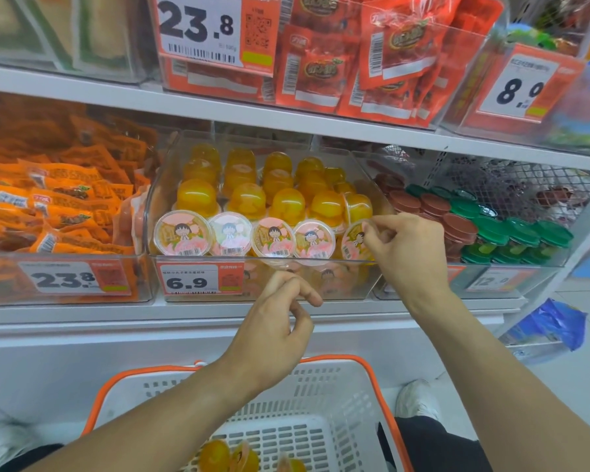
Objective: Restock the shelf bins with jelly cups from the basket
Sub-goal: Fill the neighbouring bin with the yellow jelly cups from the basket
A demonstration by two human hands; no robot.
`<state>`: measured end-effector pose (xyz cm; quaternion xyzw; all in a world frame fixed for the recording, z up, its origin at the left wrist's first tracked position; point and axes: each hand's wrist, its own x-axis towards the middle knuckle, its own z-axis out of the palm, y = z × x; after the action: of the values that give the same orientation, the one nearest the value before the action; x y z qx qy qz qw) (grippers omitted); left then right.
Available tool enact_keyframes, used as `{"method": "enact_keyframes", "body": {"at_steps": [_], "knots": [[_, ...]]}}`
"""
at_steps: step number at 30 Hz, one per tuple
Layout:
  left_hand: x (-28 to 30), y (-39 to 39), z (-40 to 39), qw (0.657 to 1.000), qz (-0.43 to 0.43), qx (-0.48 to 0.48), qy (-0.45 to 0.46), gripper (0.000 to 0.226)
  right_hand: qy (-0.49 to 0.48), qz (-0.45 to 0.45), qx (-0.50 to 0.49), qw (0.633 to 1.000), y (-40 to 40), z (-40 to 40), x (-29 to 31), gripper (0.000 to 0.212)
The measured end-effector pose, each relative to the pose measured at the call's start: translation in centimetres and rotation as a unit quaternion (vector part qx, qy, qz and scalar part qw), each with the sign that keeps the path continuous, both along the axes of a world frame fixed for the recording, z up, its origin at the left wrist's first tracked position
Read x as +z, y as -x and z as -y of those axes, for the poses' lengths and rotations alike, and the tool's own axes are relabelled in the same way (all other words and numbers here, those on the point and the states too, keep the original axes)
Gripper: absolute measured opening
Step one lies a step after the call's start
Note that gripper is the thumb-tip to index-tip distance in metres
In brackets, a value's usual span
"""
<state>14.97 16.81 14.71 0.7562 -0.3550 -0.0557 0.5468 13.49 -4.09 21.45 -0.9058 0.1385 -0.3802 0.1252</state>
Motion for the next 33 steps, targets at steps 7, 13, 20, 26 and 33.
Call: {"method": "enact_keyframes", "body": {"at_steps": [7, 13, 20, 26, 33], "knots": [[-0.6, 0.0, -0.2, 1.0, 0.005, -0.011, -0.012, 0.027, -0.003, -0.012, -0.028, 1.0, 0.1, 0.2, -0.4, 0.025], [-1.4, 0.3, -0.7, 0.998, 0.009, -0.028, -0.064, 0.023, 0.001, 0.148, 0.106, 0.983, 3.0, -3.2, -0.2, 0.005], [-6.4, 1.8, -5.4, 0.932, 0.091, -0.154, -0.315, 0.023, 0.1, -0.236, 0.365, 0.895, 7.5, -9.5, -9.4, 0.016], [-11.6, 0.8, -9.7, 0.889, 0.118, -0.102, -0.431, 0.019, 0.103, -0.624, 0.306, 0.712, 7.9, -12.3, -19.7, 0.028], [-27.9, 2.5, -12.6, 0.803, -0.117, -0.001, -0.585, 0.058, -0.218, -0.628, 0.117, 0.738, 14.1, -12.1, -33.2, 0.041]]}}
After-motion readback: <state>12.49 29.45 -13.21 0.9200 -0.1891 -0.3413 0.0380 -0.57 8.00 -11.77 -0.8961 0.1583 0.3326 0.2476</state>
